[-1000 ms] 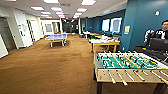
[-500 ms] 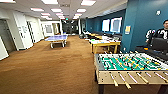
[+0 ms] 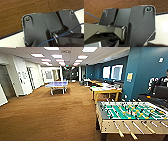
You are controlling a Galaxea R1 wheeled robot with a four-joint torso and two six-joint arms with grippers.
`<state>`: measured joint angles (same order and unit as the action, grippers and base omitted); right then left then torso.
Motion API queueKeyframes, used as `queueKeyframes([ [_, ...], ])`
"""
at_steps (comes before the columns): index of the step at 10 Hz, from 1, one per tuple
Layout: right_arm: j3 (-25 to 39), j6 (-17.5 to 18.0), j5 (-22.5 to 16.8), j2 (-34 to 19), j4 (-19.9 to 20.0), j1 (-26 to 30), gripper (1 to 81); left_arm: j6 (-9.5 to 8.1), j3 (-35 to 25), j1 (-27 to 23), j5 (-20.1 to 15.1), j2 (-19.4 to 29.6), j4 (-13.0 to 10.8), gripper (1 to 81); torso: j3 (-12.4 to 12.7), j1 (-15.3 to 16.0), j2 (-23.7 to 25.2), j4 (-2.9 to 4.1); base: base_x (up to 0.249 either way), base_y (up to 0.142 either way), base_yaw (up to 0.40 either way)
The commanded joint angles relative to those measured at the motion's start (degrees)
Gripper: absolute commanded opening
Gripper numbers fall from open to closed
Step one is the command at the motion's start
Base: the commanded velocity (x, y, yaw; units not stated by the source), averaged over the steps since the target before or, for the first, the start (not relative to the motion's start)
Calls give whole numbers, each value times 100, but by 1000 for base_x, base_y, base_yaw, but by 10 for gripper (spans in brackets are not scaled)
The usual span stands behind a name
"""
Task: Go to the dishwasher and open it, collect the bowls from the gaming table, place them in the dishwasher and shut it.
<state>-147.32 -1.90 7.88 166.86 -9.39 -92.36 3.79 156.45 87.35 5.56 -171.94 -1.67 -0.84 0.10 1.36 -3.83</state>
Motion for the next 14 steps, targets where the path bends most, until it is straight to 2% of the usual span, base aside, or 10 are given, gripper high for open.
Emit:
queueKeyframes([
  [1, 38, -21, -287, -28, -64, 195, 811, -10, 17, -266, -292, 54, 26, 811, 0, 0, 0, 0, 107, 0, 0],
  [14, 3, -38, -287, -10, -72, 195, 811, -10, 9, -266, -292, 36, 26, 811, 2, -10, 6, 0, 123, 0, 0],
])
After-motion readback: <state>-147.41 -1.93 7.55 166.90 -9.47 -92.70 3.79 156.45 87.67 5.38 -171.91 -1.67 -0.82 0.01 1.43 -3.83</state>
